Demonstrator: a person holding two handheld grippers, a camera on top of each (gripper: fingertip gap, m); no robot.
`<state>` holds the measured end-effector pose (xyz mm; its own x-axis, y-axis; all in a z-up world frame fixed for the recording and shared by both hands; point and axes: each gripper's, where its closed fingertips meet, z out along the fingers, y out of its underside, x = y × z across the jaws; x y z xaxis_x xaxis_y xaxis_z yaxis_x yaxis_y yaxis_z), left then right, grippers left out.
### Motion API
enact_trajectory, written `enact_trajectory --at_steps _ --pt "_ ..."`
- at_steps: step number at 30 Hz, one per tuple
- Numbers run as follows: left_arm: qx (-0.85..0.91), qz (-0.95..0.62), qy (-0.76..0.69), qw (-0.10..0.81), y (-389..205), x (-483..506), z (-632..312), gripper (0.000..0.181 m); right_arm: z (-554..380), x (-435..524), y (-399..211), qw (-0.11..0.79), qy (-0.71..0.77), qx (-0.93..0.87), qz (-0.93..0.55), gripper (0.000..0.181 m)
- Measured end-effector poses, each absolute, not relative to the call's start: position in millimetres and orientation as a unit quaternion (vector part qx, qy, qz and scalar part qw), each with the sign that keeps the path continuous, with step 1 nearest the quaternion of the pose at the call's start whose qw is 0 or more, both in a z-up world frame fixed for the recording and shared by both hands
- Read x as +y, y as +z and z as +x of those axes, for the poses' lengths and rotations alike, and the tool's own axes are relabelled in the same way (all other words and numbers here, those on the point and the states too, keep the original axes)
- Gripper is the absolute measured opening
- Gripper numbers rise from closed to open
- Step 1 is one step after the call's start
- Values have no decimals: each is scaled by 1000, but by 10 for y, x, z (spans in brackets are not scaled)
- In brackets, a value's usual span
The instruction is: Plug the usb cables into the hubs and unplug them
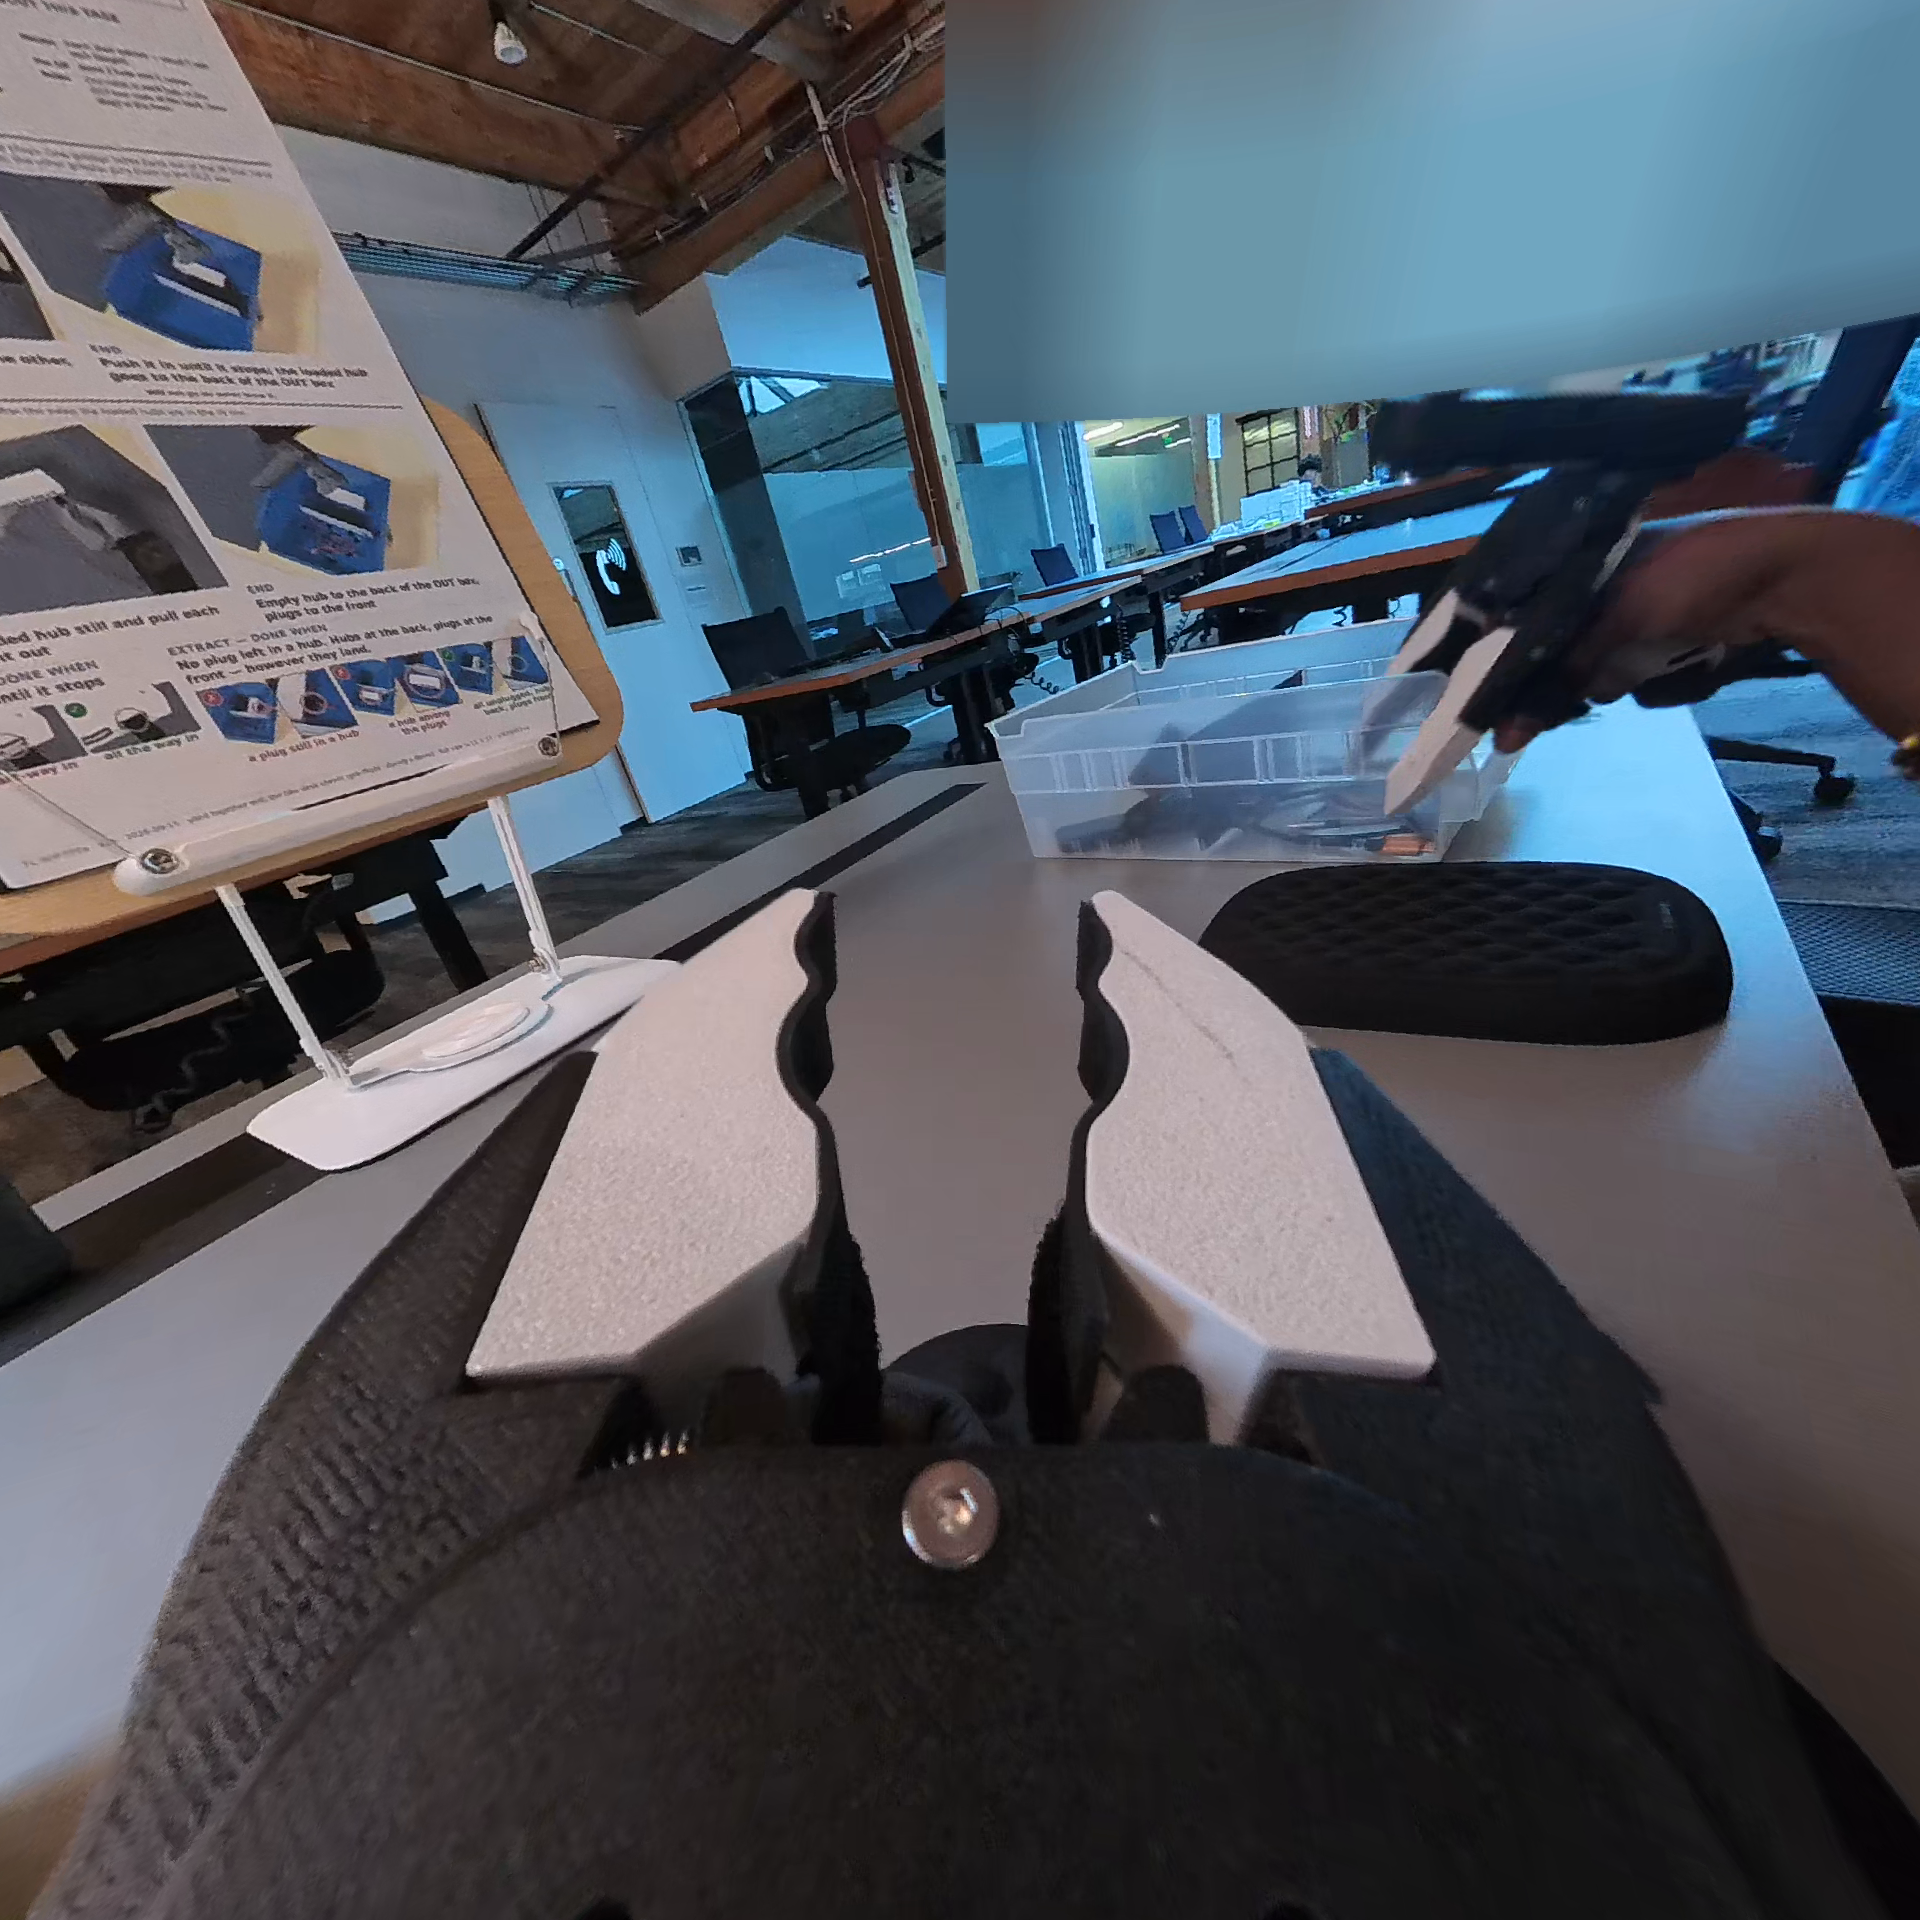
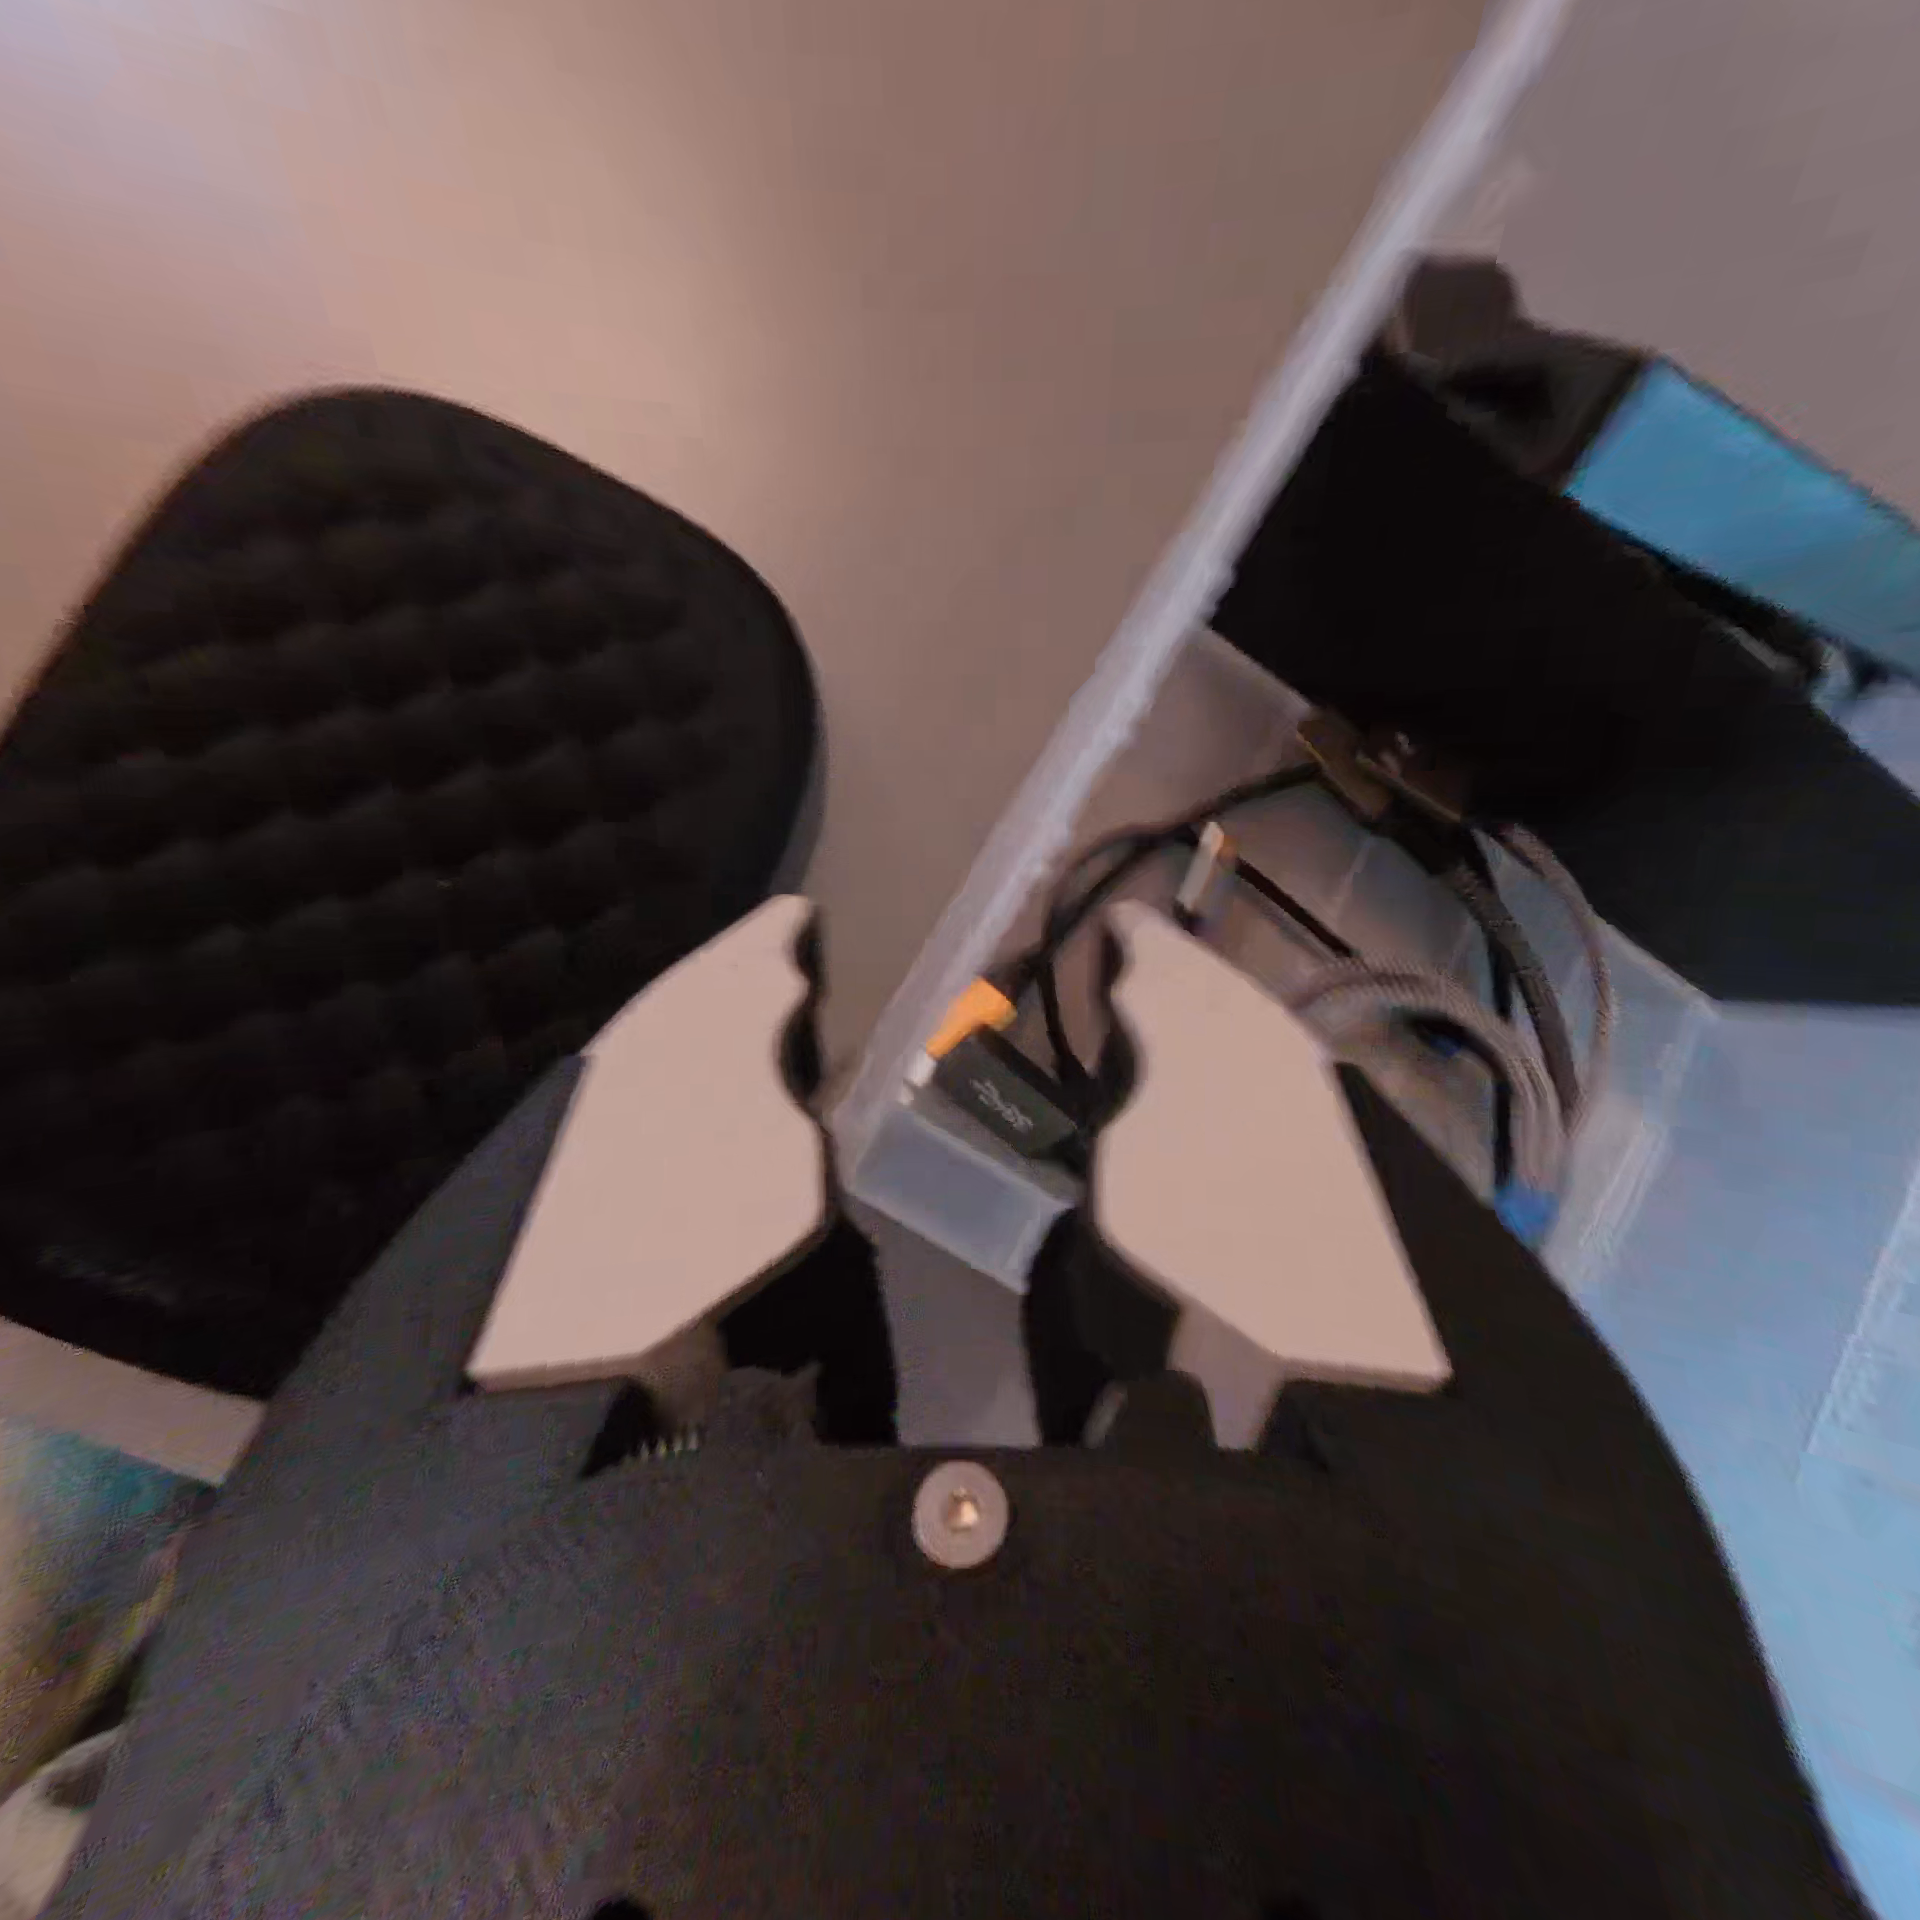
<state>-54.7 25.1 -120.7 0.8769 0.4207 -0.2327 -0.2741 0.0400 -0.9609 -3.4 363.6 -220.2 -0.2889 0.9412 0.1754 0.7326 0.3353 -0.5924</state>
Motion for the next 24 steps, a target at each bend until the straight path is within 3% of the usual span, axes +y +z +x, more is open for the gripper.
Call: enact_trajectory --at_steps 1,4,12,24 --pt "-56 -648 246 718 -1201 242 -553 44 -96 3577 -2213 260 221 -783 -520 33" --pt "-66 -640 247 725 -1174 211 -578 44 -303 3616 -2185 306 224 -771 -512 28" --pt "-63 -640 248 725 -1167 214 -573 44 -882 3617 -2184 329 215 -779 -488 30" --pt "-61 -635 249 729 -1144 201 -566 44 -1387 2796 -2195 316 238 -804 -445 43"
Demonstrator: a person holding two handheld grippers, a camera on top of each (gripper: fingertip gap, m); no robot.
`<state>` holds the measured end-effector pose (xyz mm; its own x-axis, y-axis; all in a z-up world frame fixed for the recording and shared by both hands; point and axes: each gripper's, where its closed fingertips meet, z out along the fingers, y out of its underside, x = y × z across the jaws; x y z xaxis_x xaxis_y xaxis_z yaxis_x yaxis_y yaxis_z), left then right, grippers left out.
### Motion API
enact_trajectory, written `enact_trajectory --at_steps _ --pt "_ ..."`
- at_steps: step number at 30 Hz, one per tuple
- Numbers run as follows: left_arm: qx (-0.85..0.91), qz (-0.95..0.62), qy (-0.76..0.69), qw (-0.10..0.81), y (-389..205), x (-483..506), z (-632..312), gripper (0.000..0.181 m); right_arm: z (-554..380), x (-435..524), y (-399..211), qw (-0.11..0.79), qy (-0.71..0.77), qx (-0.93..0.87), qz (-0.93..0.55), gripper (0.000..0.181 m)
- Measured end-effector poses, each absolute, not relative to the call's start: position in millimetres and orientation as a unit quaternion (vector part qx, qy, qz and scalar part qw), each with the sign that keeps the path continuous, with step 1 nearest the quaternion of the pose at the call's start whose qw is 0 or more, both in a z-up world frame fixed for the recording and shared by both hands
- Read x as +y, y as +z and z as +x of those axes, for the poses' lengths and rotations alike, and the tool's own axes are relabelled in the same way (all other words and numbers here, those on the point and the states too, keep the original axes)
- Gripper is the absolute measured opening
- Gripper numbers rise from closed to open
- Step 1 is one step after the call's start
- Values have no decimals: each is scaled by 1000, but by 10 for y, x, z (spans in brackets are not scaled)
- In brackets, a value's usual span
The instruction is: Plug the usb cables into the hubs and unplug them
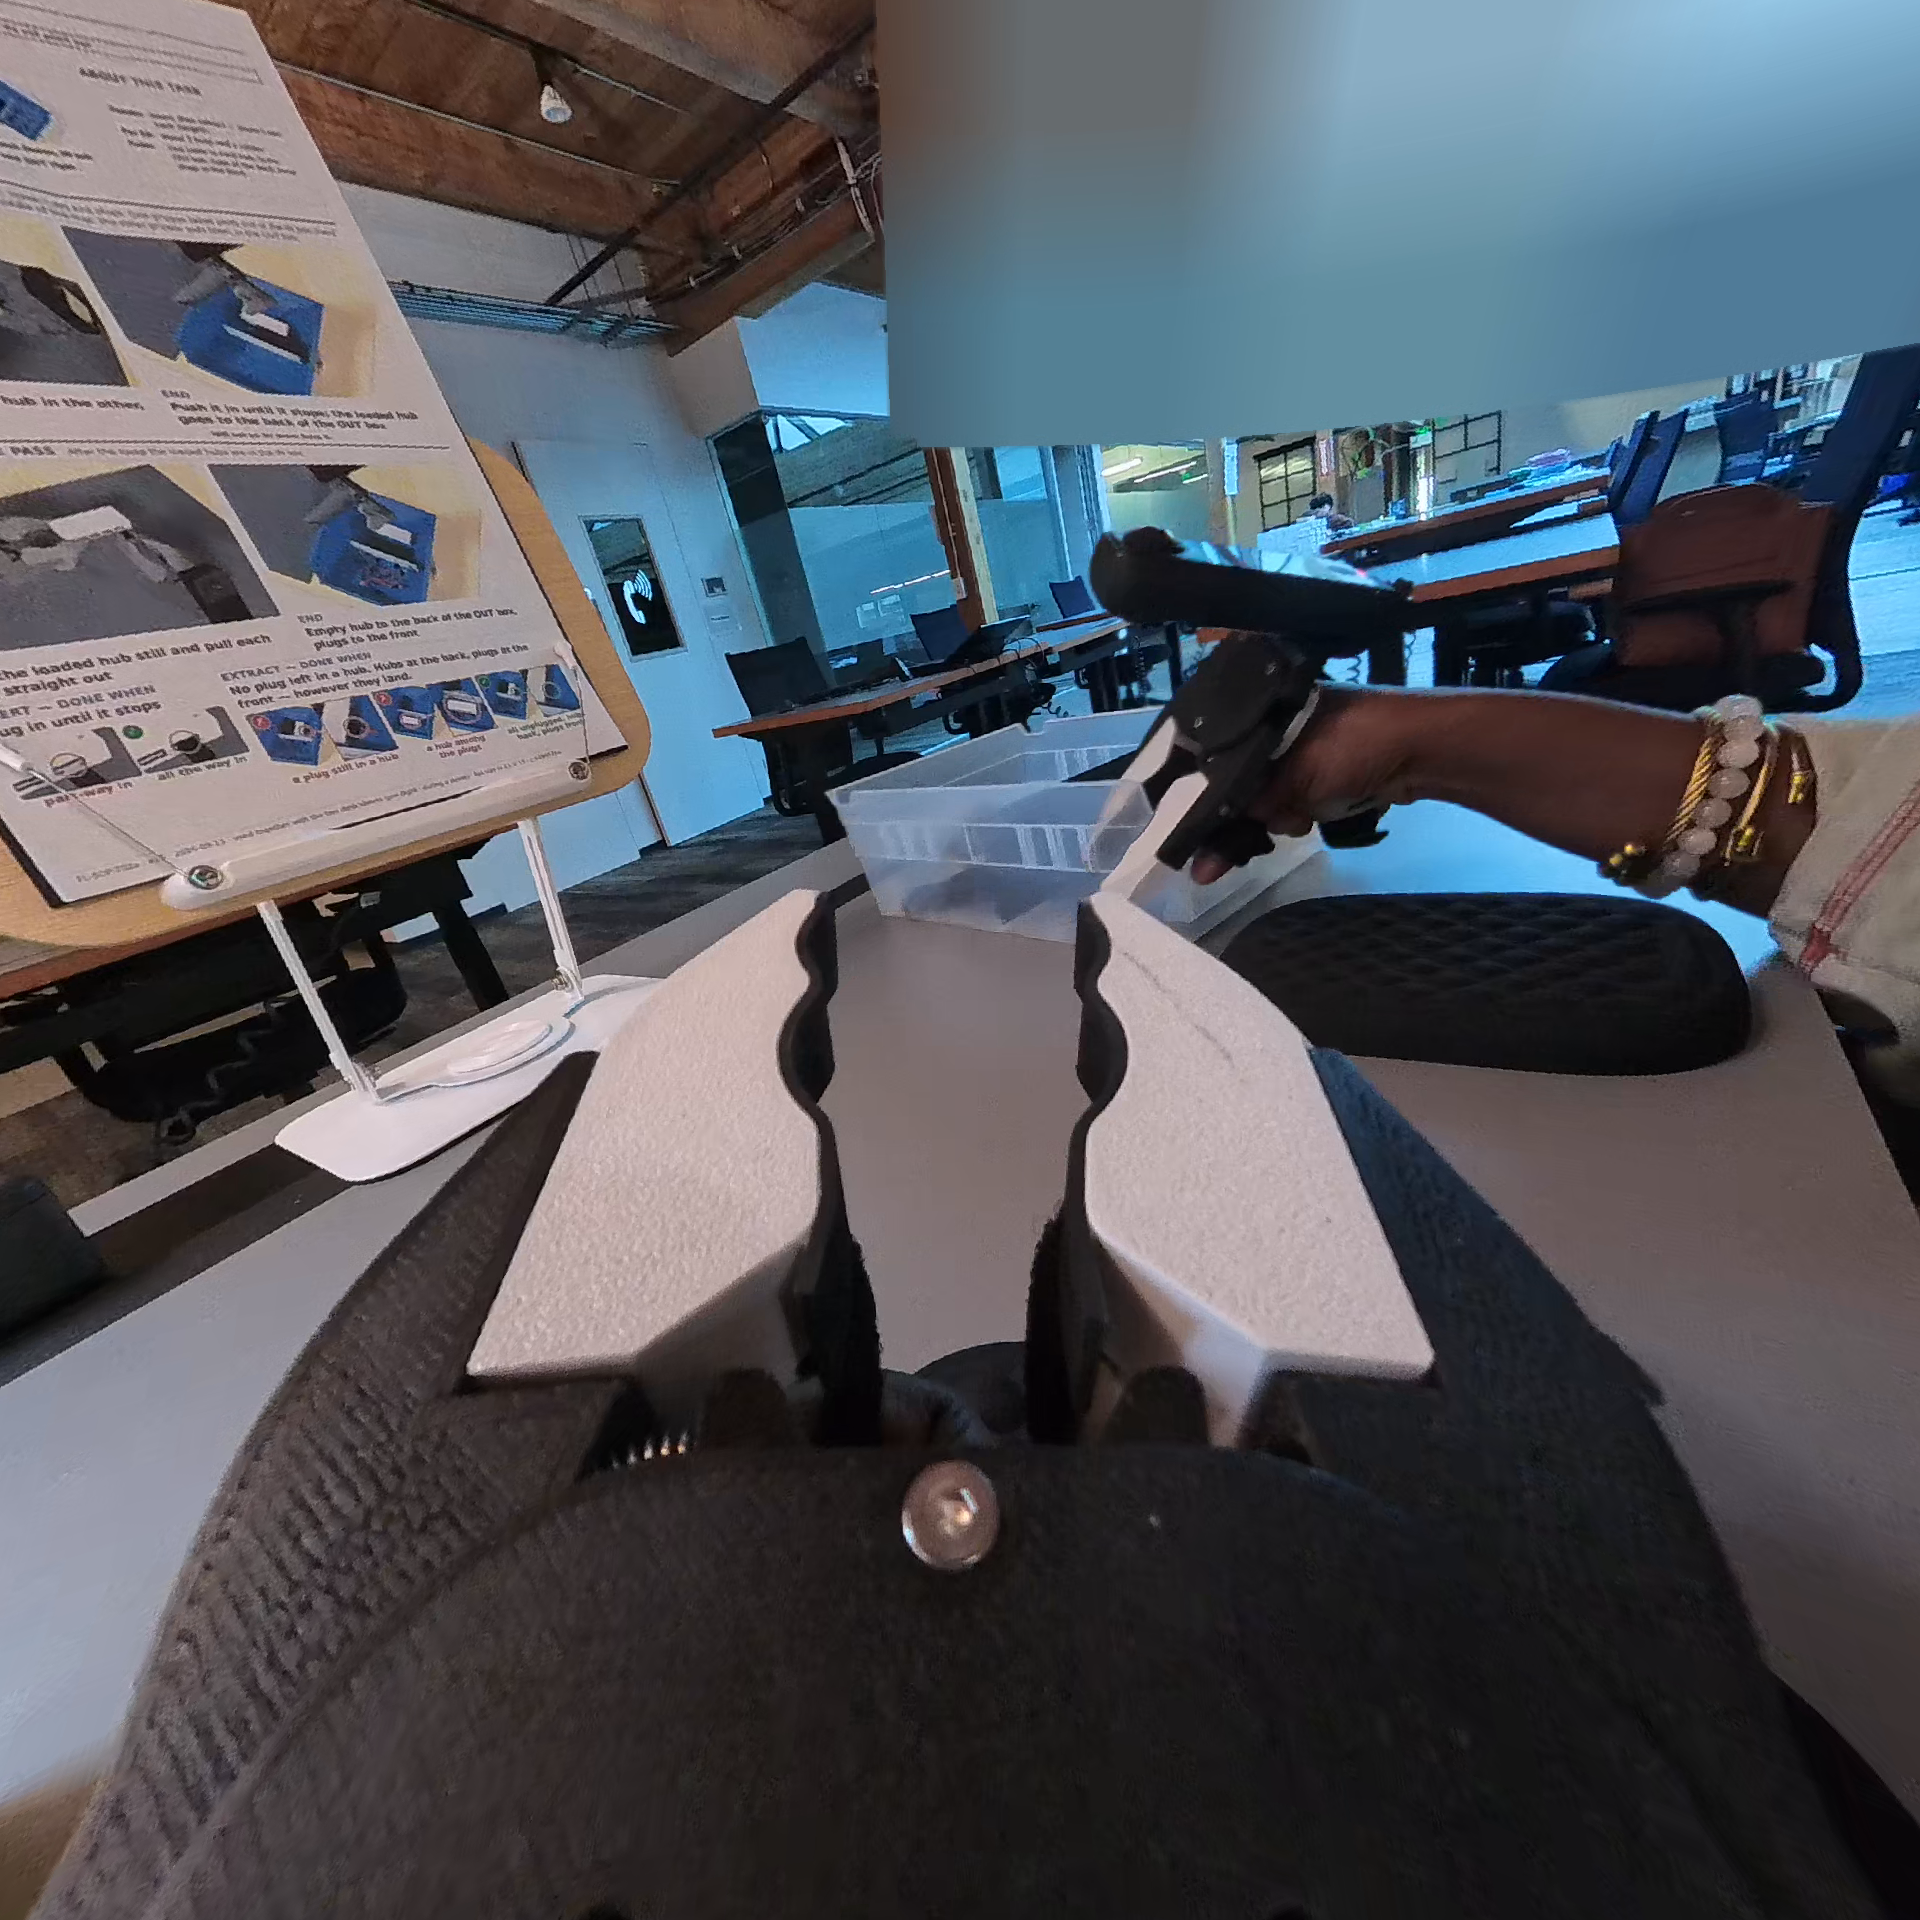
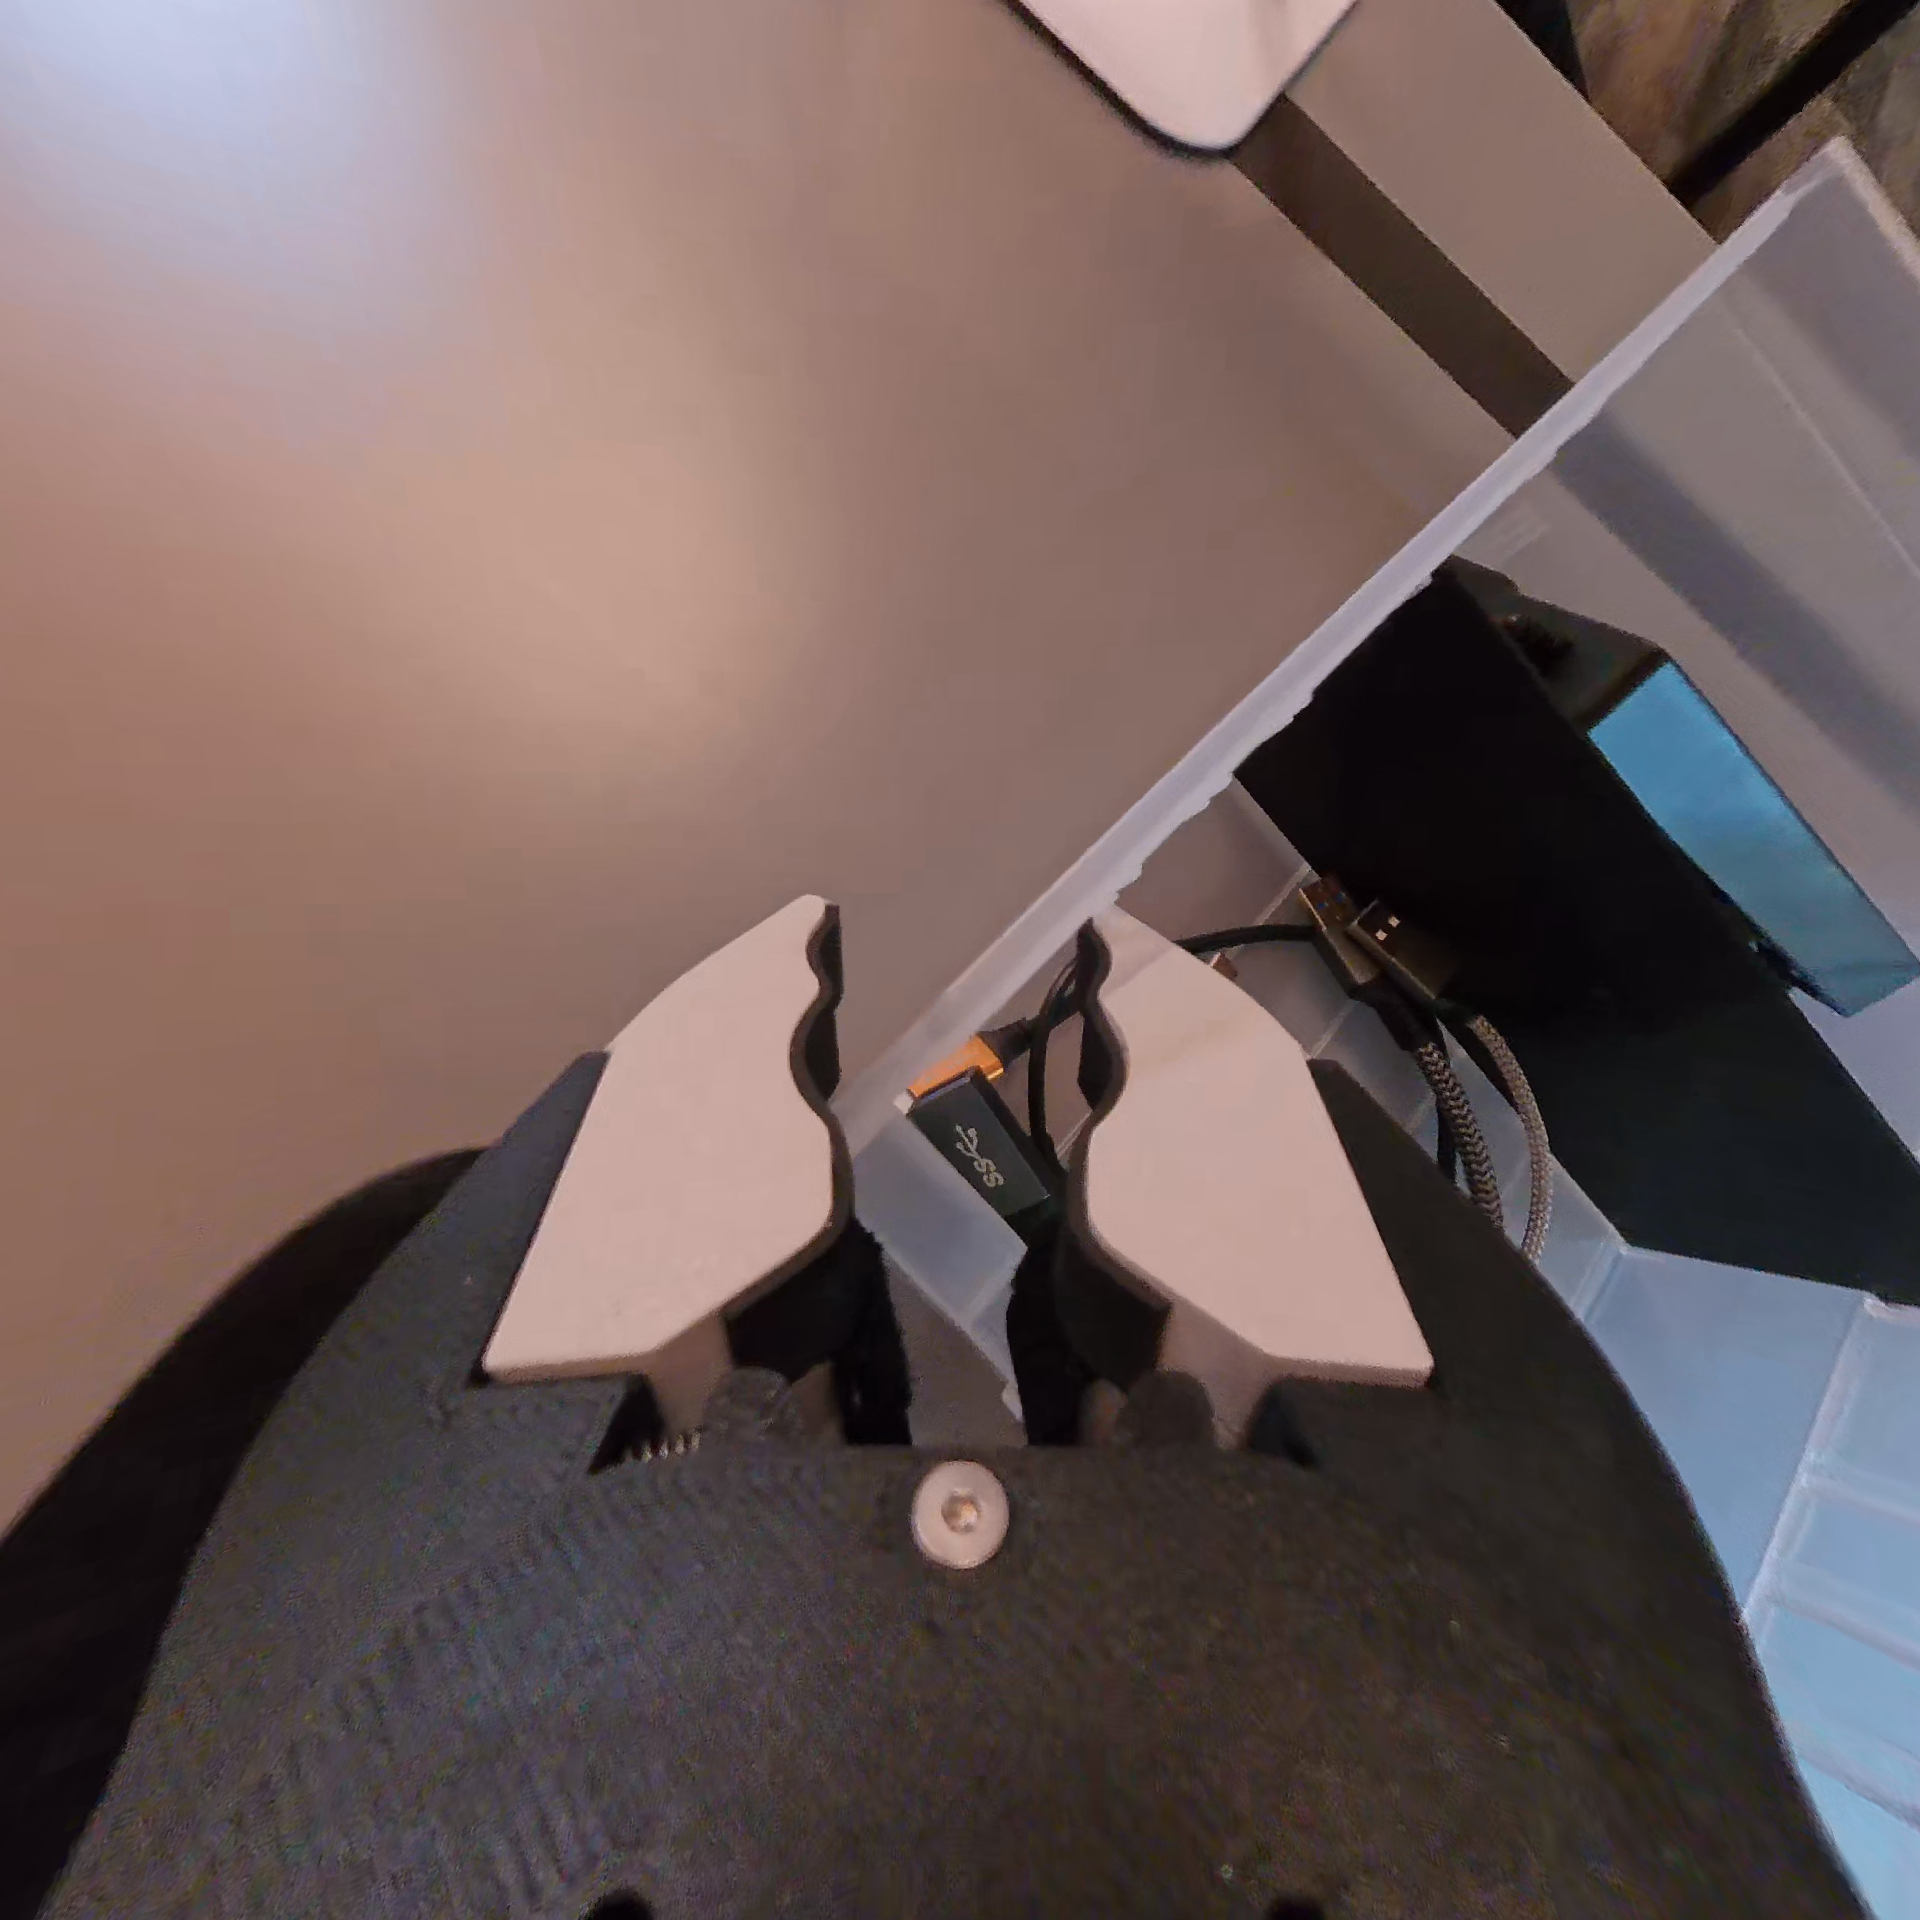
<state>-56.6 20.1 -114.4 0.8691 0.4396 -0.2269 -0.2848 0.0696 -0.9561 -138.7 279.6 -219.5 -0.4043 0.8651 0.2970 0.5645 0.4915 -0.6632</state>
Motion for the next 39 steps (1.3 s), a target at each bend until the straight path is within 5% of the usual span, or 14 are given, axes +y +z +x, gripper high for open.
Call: enact_trajectory --at_steps 15,24,31,39 --pt "-63 -623 250 739 -1092 162 -560 44 -1519 1540 -2176 304 309 -814 -386 52" --pt "-90 -588 294 748 -242 -501 -244 44 -1432 403 -2168 271 366 -839 -297 61" --pt "-307 -569 524 554 -327 -2322 -537 44 -1492 -185 -2162 275 369 -849 -261 59" --pt "-522 -549 476 447 -1274 -3638 -583 57 -1624 -616 -2176 276 371 -860 -217 63"
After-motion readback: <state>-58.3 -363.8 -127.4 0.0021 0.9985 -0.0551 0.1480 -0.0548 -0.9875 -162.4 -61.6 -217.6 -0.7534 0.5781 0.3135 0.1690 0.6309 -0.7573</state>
